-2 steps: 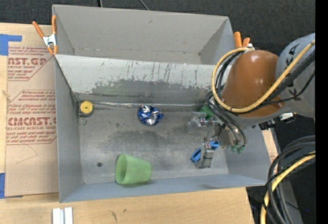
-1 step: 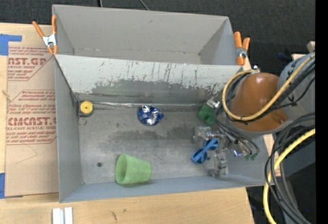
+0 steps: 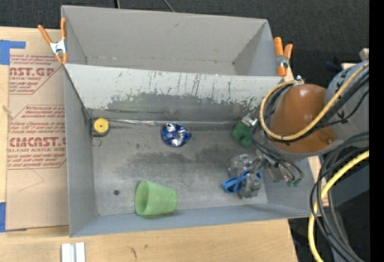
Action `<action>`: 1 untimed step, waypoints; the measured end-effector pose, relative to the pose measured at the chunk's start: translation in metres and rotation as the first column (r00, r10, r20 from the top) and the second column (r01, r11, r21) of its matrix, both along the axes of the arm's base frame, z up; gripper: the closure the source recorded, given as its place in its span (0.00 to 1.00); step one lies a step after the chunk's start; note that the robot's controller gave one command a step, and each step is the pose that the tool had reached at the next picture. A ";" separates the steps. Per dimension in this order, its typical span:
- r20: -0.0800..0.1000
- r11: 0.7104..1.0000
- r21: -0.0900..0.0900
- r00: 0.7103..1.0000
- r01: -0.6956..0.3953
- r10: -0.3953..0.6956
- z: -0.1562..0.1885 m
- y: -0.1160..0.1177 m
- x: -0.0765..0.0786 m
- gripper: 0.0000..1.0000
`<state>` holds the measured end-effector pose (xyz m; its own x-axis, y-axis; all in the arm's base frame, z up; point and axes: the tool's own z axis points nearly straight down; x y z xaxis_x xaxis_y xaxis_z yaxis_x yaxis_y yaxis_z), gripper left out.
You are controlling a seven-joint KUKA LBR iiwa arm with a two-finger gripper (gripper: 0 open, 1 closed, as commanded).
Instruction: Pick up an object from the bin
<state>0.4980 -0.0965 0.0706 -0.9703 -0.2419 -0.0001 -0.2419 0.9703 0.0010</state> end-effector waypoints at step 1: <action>0.012 0.986 -0.004 0.986 -0.167 0.167 0.190 -0.002 0.028 1.00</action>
Offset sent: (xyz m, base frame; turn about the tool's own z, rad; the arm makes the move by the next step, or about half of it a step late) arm 0.0255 -0.0026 0.1850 -0.1680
